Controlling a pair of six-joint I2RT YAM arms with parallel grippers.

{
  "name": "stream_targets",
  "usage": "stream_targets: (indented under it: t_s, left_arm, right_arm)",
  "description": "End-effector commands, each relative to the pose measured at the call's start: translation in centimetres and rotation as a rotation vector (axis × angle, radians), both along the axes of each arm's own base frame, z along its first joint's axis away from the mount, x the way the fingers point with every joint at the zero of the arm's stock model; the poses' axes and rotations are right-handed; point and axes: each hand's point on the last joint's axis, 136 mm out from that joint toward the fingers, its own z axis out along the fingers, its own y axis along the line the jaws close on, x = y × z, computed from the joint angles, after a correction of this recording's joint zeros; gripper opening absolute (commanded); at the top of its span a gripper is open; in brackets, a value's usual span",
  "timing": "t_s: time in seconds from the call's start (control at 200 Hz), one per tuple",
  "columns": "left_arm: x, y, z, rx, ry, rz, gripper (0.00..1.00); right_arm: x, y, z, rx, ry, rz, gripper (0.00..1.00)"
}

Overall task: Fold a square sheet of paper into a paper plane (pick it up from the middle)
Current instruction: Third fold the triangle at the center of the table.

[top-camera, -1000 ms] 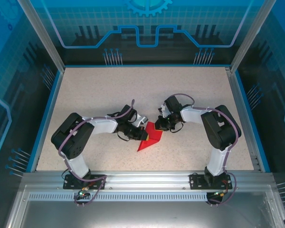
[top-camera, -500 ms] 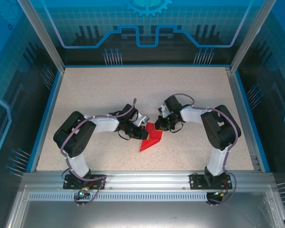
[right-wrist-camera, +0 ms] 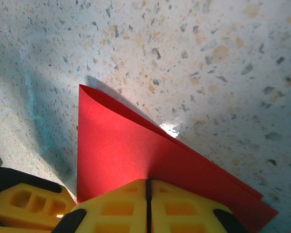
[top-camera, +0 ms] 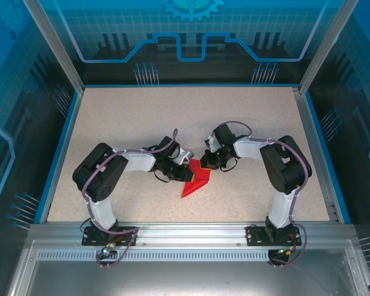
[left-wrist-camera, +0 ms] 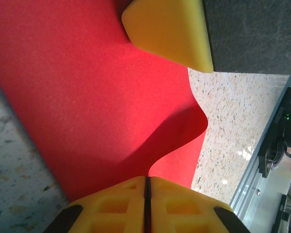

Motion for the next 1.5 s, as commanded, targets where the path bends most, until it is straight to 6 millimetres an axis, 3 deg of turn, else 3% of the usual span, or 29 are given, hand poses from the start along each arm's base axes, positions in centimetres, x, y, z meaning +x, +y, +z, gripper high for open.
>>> stream_targets:
  t_s: [0.0, 0.165, 0.45, 0.57, 0.68, 0.88, 1.01, 1.36, 1.496]
  left_arm:
    - [0.2, 0.0, -0.7, 0.0, 0.004, 0.006, 0.12]
    - [-0.4, 0.7, -1.8, 0.028, 0.015, 0.015, 0.12]
    - [-0.9, 0.7, -2.5, 0.02, 0.036, 0.012, 0.13]
    - [-0.8, 0.6, -2.4, 0.017, 0.036, 0.014, 0.13]
    - [-0.9, 0.4, -2.4, 0.014, 0.04, 0.017, 0.13]
    - [-1.3, 0.1, -2.2, 0.01, 0.043, 0.027, 0.14]
    - [-1.5, 0.0, -2.5, 0.019, 0.047, 0.023, 0.14]
    - [-2.1, -0.1, -2.8, 0.032, 0.057, -0.001, 0.14]
    - [-2.2, -0.2, -2.8, 0.029, 0.063, -0.008, 0.14]
  right_arm:
    - [-0.2, -0.8, -1.2, -0.031, 0.037, -0.004, 0.08]
    - [-0.1, -0.6, -0.6, -0.017, 0.031, -0.01, 0.09]
    - [0.5, -1.1, 3.4, 0.072, -0.046, -0.093, 0.14]
    - [0.0, -2.0, 4.7, 0.068, -0.084, -0.132, 0.15]
    - [-2.0, -2.7, 4.6, 0.093, -0.078, -0.168, 0.11]
    - [-6.3, 0.5, 5.3, 0.15, -0.087, -0.143, 0.04]
    - [-8.2, 2.2, 4.5, 0.141, -0.088, -0.165, 0.03]
    - [-10.6, 6.3, 4.6, 0.161, -0.114, -0.149, 0.03]
    - [-10.9, 8.1, 3.7, 0.15, -0.082, -0.132, 0.01]
